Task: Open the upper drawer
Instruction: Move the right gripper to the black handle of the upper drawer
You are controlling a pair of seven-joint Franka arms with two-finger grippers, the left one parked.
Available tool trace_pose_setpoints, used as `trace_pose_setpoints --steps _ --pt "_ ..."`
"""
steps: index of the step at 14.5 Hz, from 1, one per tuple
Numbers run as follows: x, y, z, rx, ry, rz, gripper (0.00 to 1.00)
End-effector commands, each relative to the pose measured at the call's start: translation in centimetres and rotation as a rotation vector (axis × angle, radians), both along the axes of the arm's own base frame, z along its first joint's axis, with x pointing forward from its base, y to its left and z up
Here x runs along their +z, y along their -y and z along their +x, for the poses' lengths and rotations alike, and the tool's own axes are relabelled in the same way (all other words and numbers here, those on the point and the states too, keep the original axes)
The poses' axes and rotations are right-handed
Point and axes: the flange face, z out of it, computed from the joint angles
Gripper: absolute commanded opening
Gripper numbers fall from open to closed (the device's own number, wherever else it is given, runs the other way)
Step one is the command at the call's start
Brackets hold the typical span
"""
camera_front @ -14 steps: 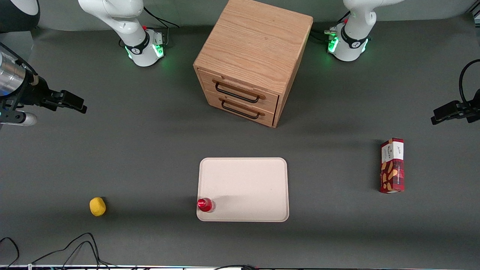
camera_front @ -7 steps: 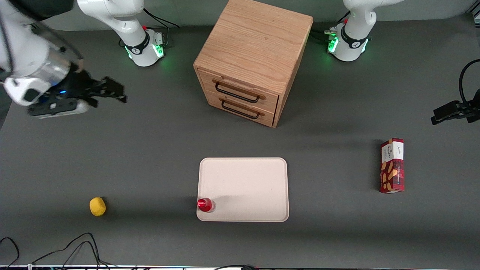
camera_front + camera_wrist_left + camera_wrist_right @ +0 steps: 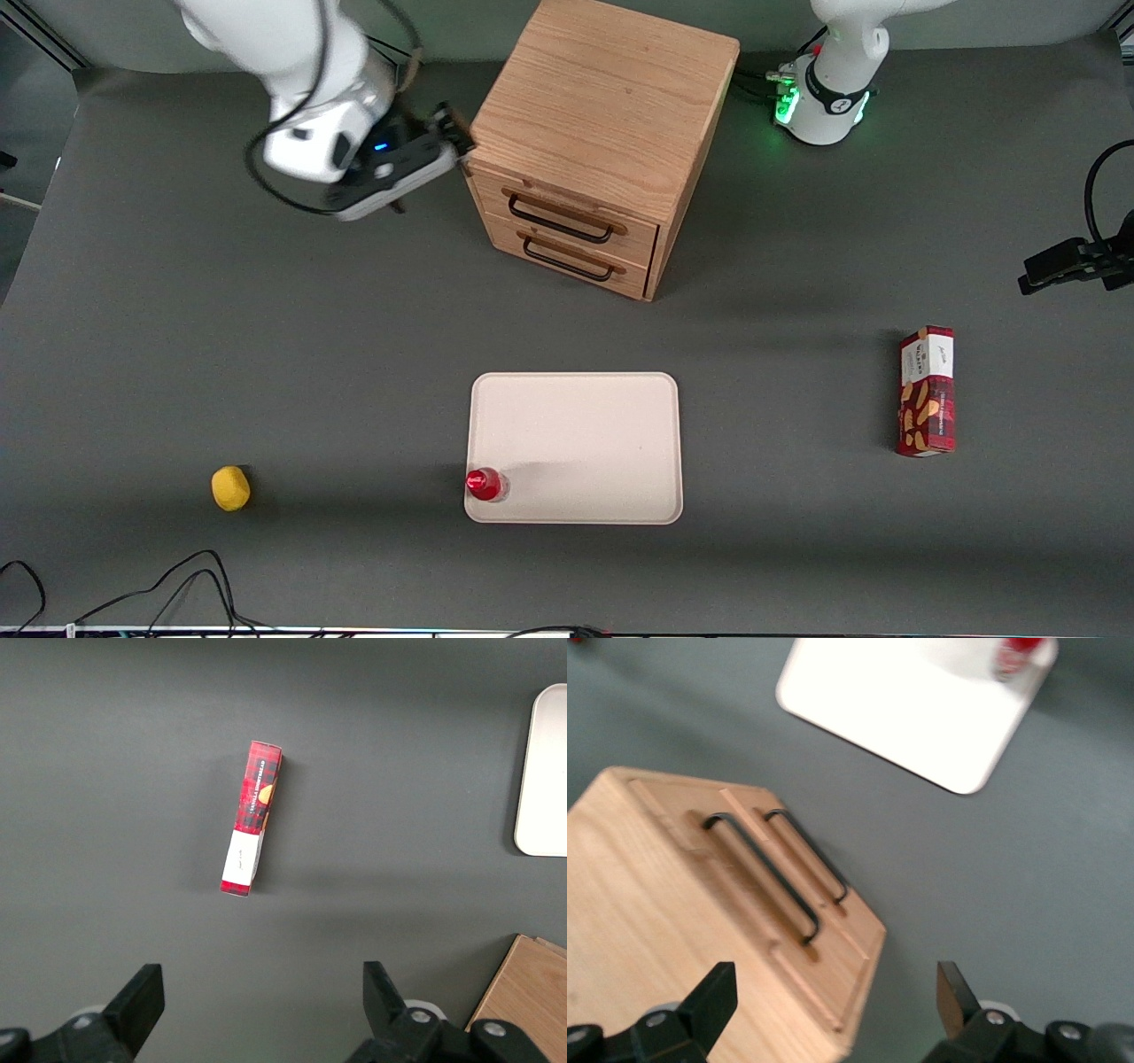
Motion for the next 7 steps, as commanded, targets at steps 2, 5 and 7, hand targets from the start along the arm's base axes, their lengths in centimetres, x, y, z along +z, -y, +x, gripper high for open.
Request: trace_pose_setpoints --steps 2,5,7 --pt "-0.9 -4.5 -0.6 0.093 -0.013 0.016 1.0" --pt "-1.6 -5.2 -0.5 0.184 0.006 0.03 1.0" --pt "-1.9 -5.3 -0.4 0.206 0.006 0.031 1.0"
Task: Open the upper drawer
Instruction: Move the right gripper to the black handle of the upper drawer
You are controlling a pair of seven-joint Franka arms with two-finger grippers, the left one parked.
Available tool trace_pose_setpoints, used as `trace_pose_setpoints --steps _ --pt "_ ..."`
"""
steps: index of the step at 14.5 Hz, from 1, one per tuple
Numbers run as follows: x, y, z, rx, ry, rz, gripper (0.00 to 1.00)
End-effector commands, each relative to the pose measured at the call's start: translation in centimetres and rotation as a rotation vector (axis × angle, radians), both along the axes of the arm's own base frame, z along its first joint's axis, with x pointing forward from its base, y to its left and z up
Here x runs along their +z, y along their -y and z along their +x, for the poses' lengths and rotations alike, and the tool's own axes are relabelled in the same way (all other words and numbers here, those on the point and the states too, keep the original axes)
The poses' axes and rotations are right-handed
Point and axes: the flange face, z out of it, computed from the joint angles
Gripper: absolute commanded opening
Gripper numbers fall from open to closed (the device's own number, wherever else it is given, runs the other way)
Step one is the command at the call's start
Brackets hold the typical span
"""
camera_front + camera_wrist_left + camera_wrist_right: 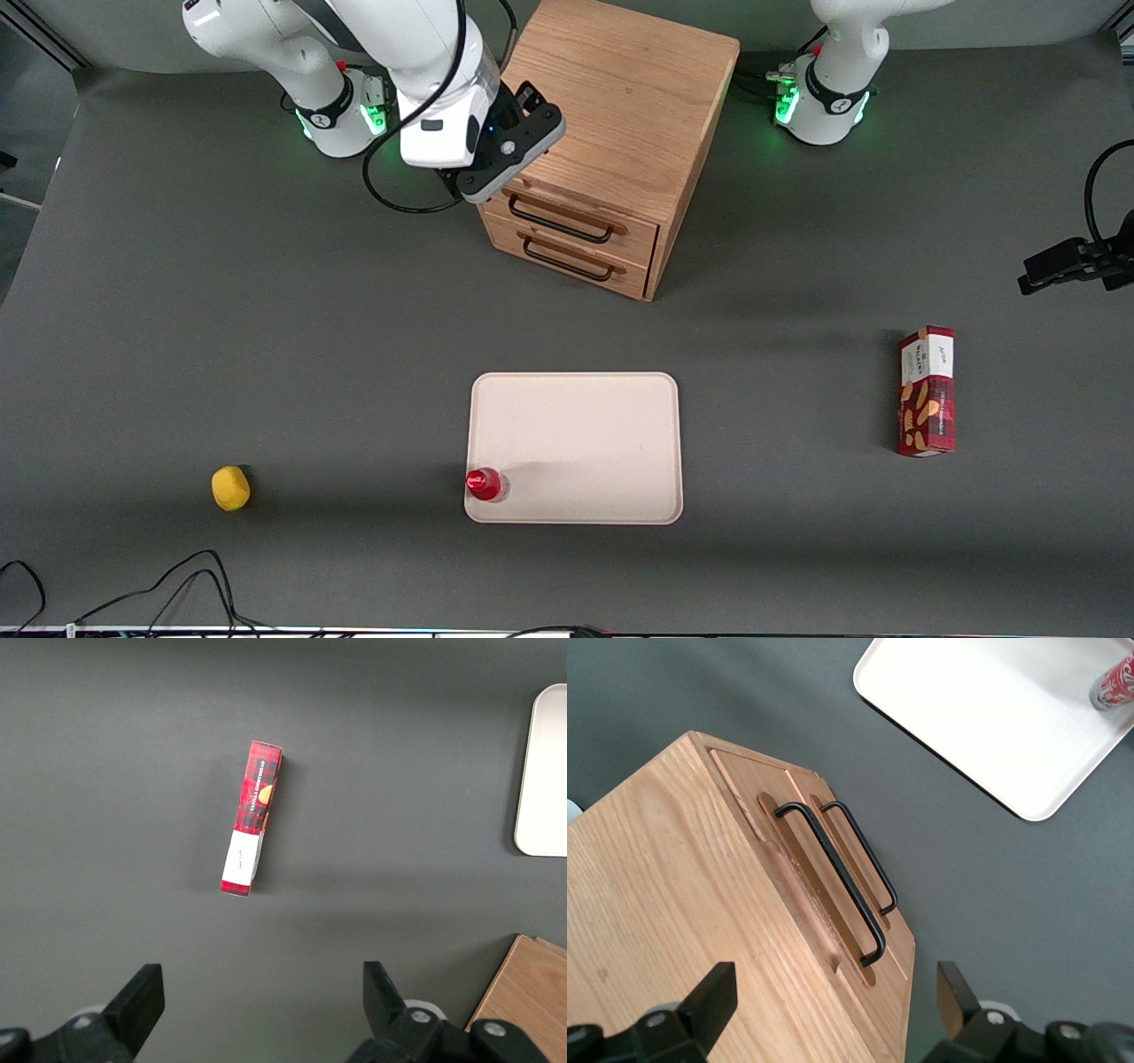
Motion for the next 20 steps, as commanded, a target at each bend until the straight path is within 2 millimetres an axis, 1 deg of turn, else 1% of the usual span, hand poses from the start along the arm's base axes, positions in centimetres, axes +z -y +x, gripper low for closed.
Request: trace_pose_setpoints --steps 1,2,4,6,7,9,11,12,15,17,20 --pt "-0.2 -0.4 0.6 0.092 0.012 0.018 1.0" --pt "-0.8 -0.3 1.1 0.142 0.012 0.022 1.0" --pt "-2.8 -0.4 1.9 0.25 -0.002 0.029 1.0" --pt "-4.6 -0.6 2.6 0.323 -0.011 0.035 1.0" --pt "-5.6 -0.7 3.0 0.35 -0.02 0.033 1.0" --pt "-8.3 -1.0 3.5 0.382 -0.042 0.026 1.0" --pt "-10.3 -1.5 4.2 0.422 -0.035 0.036 1.0" --pt "-11.3 -1.7 4.3 0.433 -0.046 0.036 1.0" --pt "-13.8 -2.6 4.3 0.445 -0.071 0.038 1.0" --pt "-15.3 -2.9 4.4 0.449 -0.094 0.032 1.0" --pt "-17.0 -3.7 3.5 0.467 -0.128 0.028 1.0"
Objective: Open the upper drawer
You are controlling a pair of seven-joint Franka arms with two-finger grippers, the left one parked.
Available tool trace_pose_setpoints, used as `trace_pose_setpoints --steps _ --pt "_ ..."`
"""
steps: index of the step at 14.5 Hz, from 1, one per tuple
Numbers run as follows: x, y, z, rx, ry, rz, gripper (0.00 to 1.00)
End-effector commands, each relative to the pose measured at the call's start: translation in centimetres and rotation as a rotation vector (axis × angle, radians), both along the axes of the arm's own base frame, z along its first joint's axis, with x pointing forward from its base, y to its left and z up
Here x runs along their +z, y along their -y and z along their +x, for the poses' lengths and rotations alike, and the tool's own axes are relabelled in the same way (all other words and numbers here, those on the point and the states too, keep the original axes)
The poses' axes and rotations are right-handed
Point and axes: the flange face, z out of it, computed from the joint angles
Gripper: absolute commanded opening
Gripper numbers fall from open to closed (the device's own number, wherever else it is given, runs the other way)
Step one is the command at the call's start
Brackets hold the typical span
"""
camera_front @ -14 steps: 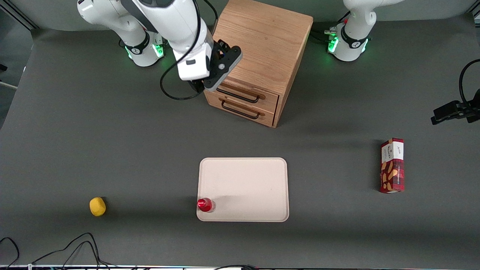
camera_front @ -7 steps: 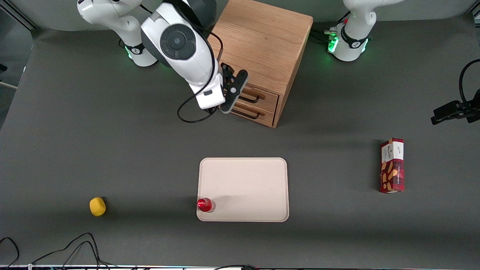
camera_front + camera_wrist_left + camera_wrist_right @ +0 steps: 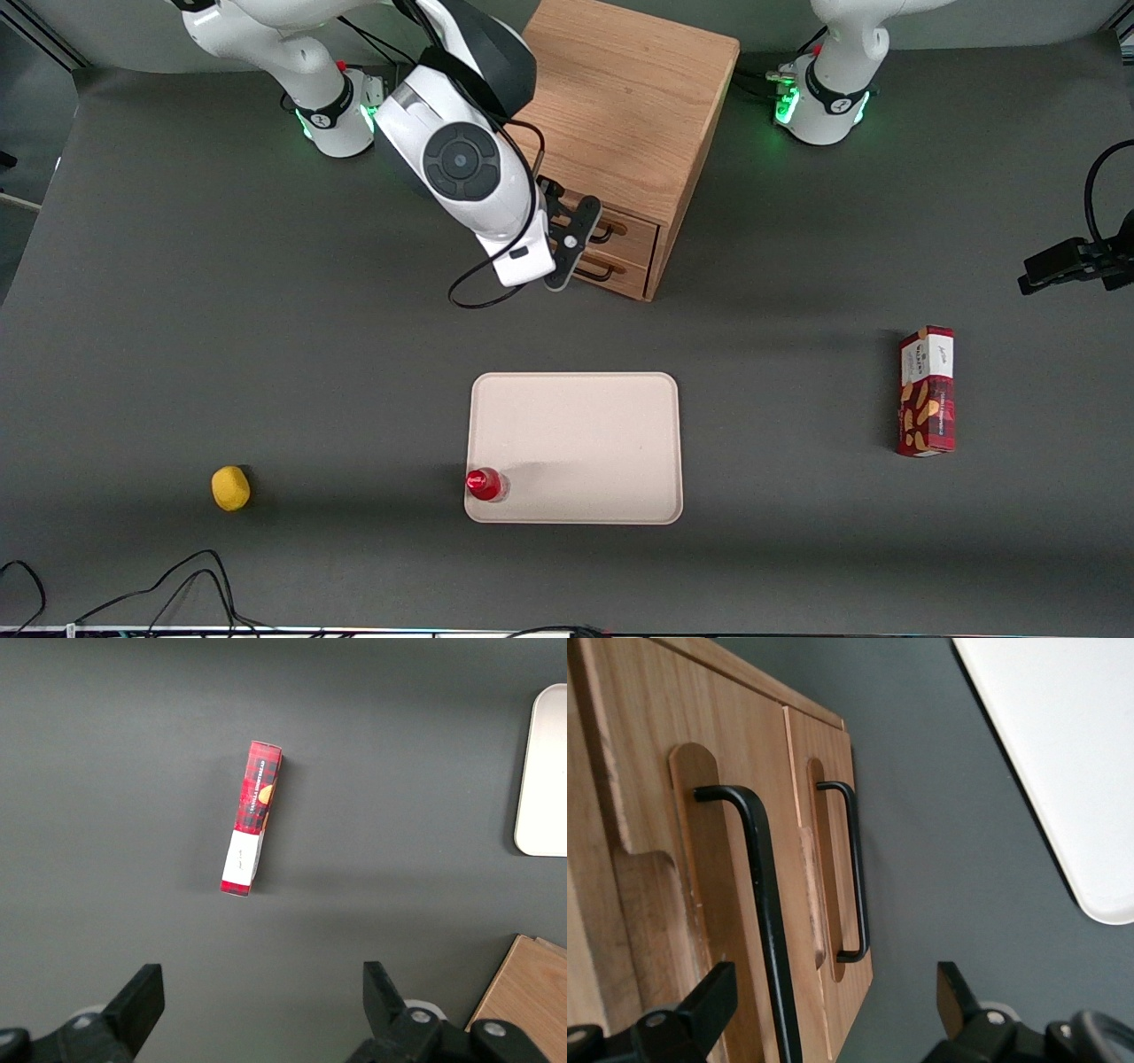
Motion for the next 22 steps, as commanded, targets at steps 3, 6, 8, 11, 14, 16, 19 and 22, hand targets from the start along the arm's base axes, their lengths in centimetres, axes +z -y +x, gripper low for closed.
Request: trace_pose_setpoints --steps 3,6,8,11,14,16,19,22 --pt "-1.3 -0.5 -0.6 0.032 -0.017 0.008 1.0" --pt "-2.1 -0.4 -0.3 0.027 -0.019 0.007 1.0" --pt "-2.8 -0.4 0.2 0.035 -0.015 0.017 1.0" --pt "-3.6 -0.5 0.5 0.042 -0.008 0.025 1.0" --pt "-4.2 0.2 1.3 0.047 0.006 0.019 1.0" --pt "-4.5 0.2 1.4 0.047 0.008 0.017 1.0" --pt "-5.0 1.1 2.5 0.066 0.035 0.003 1.0" --pt "-5.0 2.0 3.4 0.053 0.036 0.005 1.0"
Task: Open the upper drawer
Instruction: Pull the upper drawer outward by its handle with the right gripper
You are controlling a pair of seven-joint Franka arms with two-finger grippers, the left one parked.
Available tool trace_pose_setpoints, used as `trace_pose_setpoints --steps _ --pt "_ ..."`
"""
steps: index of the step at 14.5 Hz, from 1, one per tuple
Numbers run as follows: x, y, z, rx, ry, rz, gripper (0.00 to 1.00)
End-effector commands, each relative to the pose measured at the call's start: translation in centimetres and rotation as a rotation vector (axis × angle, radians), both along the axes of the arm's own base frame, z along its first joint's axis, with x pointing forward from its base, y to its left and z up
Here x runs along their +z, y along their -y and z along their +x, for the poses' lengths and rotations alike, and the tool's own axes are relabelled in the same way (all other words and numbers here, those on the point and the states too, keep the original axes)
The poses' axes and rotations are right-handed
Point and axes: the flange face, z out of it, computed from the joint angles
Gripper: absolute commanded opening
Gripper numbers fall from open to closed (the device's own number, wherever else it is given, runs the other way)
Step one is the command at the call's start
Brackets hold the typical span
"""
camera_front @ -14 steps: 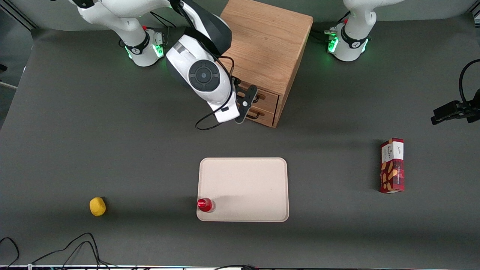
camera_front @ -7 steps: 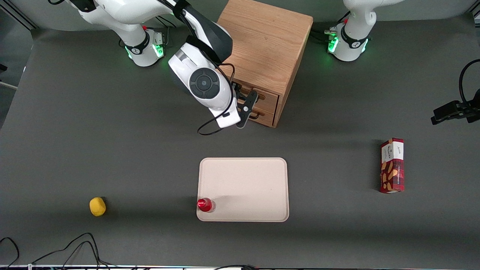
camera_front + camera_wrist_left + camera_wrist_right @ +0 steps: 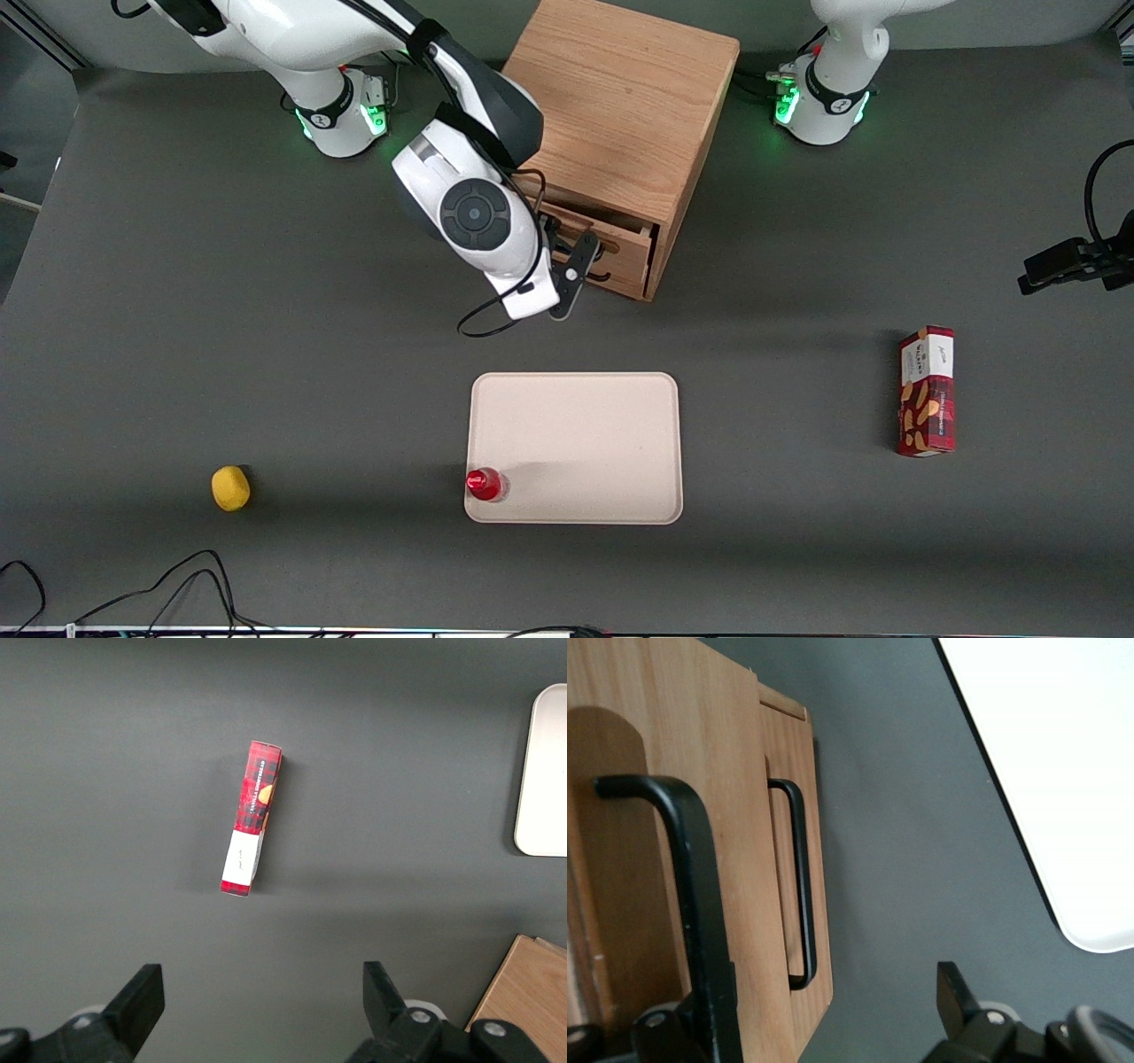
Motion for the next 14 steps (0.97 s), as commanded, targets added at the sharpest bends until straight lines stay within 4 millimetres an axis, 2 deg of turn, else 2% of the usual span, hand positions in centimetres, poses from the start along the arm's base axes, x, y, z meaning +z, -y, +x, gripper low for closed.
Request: trace_pose_setpoints --steps 1,14 --pt "0.1 1.2 1.2 0.02 0.018 0.015 1.0" --pt "0.6 4.9 5.3 -0.021 0.084 0.067 1.0"
